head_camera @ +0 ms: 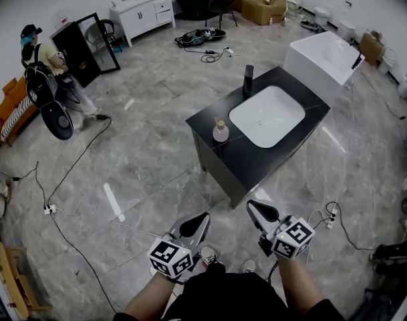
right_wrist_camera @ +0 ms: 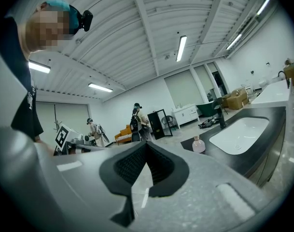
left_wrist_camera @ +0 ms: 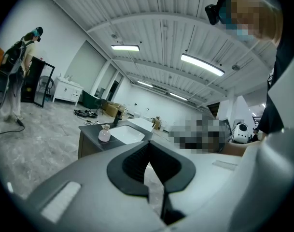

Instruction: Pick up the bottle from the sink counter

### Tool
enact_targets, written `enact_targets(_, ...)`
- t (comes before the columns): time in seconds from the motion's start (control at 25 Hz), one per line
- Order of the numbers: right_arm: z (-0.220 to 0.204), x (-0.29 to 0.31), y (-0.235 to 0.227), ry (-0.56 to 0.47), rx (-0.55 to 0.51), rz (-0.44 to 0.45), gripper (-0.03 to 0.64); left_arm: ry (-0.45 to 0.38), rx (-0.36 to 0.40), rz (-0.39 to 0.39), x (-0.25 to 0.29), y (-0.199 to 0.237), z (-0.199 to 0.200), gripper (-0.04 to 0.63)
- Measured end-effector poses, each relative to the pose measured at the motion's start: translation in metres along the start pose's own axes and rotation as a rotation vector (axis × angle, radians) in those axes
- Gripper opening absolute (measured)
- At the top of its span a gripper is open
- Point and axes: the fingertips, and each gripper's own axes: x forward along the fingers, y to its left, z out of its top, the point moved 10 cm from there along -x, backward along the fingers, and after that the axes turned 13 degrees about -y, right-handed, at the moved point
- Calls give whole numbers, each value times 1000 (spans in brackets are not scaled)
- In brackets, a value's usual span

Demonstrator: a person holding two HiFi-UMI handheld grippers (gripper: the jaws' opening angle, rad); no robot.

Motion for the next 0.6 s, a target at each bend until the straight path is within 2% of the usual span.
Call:
enact_targets(0.28, 0, 21, 0, -23, -22, -21, 2, -15, 7, -20, 4, 18, 8, 3)
enact_targets(0.6, 5, 39, -2, -44, -43, 1, 2, -48, 25, -12, 2, 21, 20, 3)
